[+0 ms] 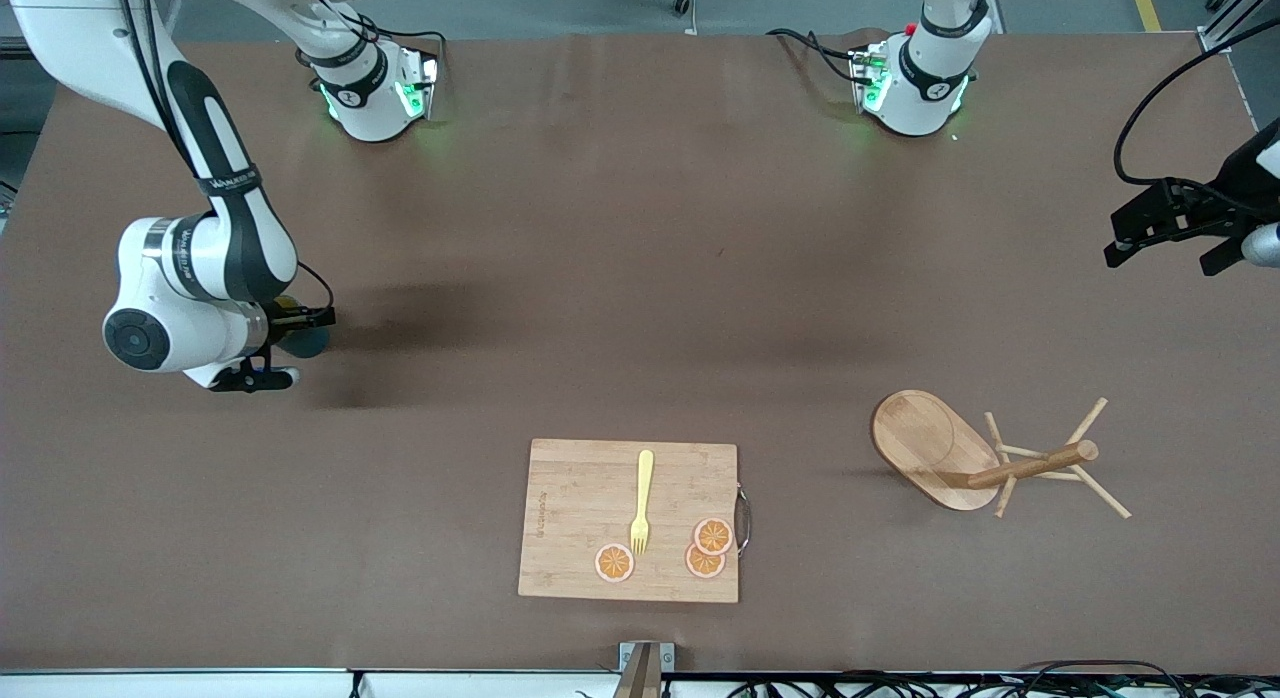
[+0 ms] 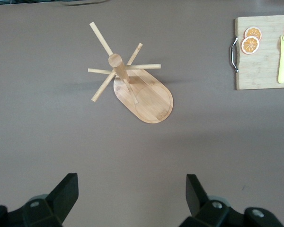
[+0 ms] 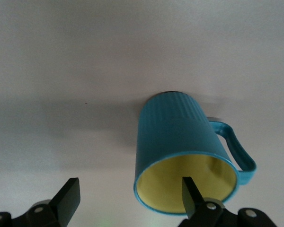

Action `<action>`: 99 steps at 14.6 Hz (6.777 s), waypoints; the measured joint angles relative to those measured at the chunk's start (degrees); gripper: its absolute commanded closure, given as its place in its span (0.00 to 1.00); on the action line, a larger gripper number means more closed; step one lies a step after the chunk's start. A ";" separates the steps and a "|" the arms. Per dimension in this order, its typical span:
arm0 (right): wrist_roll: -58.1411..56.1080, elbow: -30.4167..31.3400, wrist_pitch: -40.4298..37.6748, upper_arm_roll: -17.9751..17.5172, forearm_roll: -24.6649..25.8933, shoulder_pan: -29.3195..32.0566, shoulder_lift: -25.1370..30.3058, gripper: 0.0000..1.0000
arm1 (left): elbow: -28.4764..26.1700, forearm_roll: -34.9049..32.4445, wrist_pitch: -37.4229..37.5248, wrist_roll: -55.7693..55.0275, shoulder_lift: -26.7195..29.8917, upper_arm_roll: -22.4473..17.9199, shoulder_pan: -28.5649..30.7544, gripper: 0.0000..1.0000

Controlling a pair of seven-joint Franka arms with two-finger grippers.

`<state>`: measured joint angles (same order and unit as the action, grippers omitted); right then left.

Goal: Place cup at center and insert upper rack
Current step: 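Lift the teal mug off the table with the right gripper, then carry the mug to the table center and release the right gripper, then withdraw the right gripper while the left gripper moves above the mug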

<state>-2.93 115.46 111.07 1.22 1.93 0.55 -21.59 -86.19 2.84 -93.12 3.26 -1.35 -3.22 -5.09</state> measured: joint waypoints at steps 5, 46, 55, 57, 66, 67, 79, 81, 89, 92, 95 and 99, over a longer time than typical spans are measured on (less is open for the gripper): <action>0.86 -0.01 0.91 0.05 0.00 -0.28 -0.39 0.55 | 0.00 0.00 0.00 0.00 0.00 0.00 0.00 0.00; 41.60 -45.08 -1.01 -1.22 -22.13 -51.29 -23.97 0.99 | 0.00 0.01 -0.03 0.00 -0.36 0.15 -0.55 0.00; 50.10 -50.13 0.34 -1.02 -22.14 -53.01 -29.12 0.98 | -0.02 0.06 -0.03 -8.67 -0.37 6.38 -2.02 0.00; 50.52 -50.22 1.54 -1.03 -22.14 -53.43 -29.93 0.98 | -0.02 0.06 -0.03 -10.84 -0.37 8.04 -2.07 0.00; 51.20 -52.42 2.57 -0.59 -22.31 -52.58 -29.43 0.00 | -0.02 0.05 -0.03 -18.82 -0.37 14.29 -2.15 0.00; 51.24 -53.32 1.21 -0.45 -22.37 -51.94 -28.53 0.00 | -0.02 0.05 -0.03 -19.41 -0.37 14.77 -2.14 0.00; 42.11 -57.51 -26.08 4.03 -6.23 -31.89 -9.97 0.00 | -0.06 0.07 -0.08 -33.79 -0.28 28.15 -2.20 0.00; 34.92 -57.47 -29.84 4.40 -5.56 -27.03 -9.10 0.00 | -0.34 0.07 -1.62 -38.32 -0.44 32.02 -2.33 0.00; 11.78 -57.23 -30.87 4.90 -4.48 -10.22 -5.75 0.00 | -6.51 -8.60 -13.79 -60.45 -3.83 39.67 -11.03 0.00; 5.12 -54.45 -29.68 5.72 -4.32 -6.26 -2.85 0.00 | -10.73 -15.10 -17.41 -70.97 -5.09 39.80 -17.19 0.00; -0.20 -46.80 -23.31 3.64 -4.35 -1.62 1.64 0.00 | -12.67 -24.80 -18.35 -83.99 -8.70 39.82 -22.94 0.00; -1.02 -37.29 -21.11 0.92 -4.32 0.19 8.13 0.00 | -13.99 -38.16 -19.16 -102.32 -15.34 39.83 -29.74 0.00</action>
<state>-3.95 78.17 89.96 2.13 -2.39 0.74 -13.46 -100.18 -35.32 -112.28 -99.06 -16.70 36.61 -34.83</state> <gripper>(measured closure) 0.000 0.000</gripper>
